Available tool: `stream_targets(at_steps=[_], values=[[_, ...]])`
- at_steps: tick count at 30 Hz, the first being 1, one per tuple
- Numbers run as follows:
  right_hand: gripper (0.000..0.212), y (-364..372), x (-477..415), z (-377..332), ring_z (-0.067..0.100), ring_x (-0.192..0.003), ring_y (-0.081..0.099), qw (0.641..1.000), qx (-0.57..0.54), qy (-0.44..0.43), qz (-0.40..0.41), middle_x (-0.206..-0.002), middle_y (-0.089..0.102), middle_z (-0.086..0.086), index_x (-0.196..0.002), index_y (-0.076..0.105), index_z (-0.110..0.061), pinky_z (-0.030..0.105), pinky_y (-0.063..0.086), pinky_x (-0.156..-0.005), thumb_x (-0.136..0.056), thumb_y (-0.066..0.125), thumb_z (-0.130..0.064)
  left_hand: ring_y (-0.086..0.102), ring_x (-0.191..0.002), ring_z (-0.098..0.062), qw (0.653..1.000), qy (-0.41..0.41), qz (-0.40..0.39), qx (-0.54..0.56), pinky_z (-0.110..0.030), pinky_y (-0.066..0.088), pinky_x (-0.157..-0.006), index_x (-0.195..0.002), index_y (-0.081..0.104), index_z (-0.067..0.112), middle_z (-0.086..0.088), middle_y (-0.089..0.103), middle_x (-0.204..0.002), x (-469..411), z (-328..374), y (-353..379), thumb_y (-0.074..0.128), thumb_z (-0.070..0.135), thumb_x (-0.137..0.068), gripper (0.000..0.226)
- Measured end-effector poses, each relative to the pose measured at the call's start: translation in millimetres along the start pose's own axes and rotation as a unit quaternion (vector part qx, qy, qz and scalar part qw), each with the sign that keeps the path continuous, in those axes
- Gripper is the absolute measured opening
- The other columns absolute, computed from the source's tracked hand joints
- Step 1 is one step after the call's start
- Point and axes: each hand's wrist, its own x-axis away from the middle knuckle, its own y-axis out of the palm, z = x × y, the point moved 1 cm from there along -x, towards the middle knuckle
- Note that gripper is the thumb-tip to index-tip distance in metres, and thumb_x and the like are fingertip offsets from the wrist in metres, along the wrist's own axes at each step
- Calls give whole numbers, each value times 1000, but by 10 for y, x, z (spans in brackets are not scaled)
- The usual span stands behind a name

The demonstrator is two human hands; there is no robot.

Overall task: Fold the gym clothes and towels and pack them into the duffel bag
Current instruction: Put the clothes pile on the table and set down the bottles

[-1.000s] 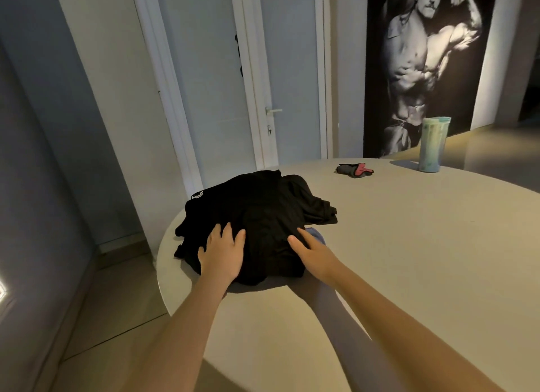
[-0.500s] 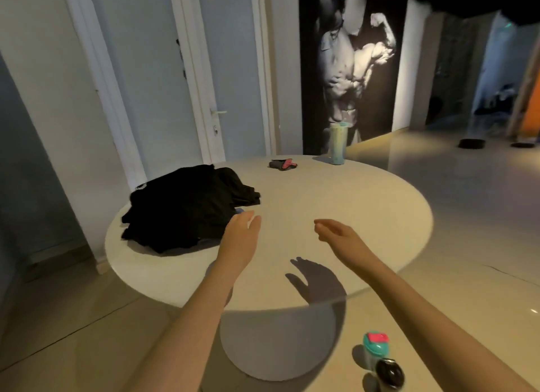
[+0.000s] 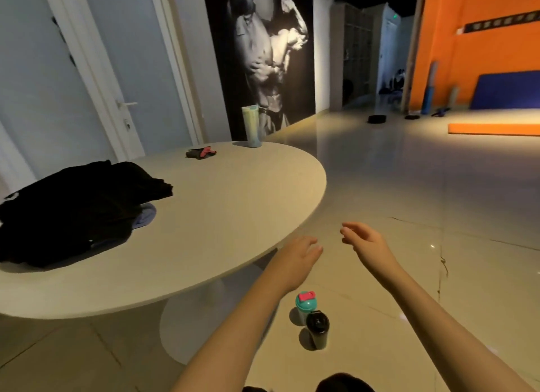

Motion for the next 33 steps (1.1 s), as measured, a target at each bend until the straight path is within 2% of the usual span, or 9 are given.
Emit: stream_targets(at_steps=[4,10,14,19,26,31,33], values=[[34,-109,-77,478,18,-109,57,999,-1,51,15,-118,61,5,-127,54,-13,24,40,-85,-95,53,-25,39,-131,-16,997,-33,-64,-19,-29,30,-107,-141,42,17,-1,41,-145,-186,-252,460,35,40,-101,47],[29,11,-302,1327,12,-103,54,994,23,109,12,-111,59,0,-122,58,-10,22,37,-86,-94,56,-17,34,-135,-19,982,-108,-148,-45,-33,29,-110,-145,34,16,-2,34,-149,-517,-872,1094,31,43,-101,52],[31,199,-539,2066,15,-107,57,986,35,161,-6,-117,62,5,-122,58,-11,22,38,-86,-92,58,-17,34,-135,-19,971,-147,-183,-53,-31,29,-108,-146,31,18,-3,35,-149,-796,-1361,1529,32,41,-101,51],[35,414,-802,2906,17,-111,56,975,35,218,-28,-127,58,2,-127,55,-14,28,42,-91,-92,57,-21,33,-136,-20,959,-182,-208,-65,-30,28,-108,-146,30,15,-4,34,-149,-1162,-1925,2087,33,39,-101,51],[43,773,-1026,3842,20,-119,52,962,60,258,-66,-135,53,3,-134,48,-20,31,41,-96,-92,55,-27,29,-139,-20,946,-204,-235,-86,-32,26,-110,-148,26,14,-5,29,-152,-1533,-2595,2782,34,38,-101,53],[43,1097,-1156,4290,21,-117,52,961,97,239,-101,-131,55,1,-132,49,-19,29,40,-92,-91,57,-24,37,-132,-20,944,-195,-244,-103,-28,30,-104,-146,29,14,-5,32,-149,-1738,-2987,3105,39,34,-101,51],[46,1226,-1174,4480,20,-119,51,959,113,235,-112,-132,54,-2,-132,49,-24,30,40,-94,-87,59,-27,37,-132,-21,940,-192,-255,-121,-29,31,-104,-145,29,13,-6,33,-148,-1812,-3157,3232,43,31,-99,51]])
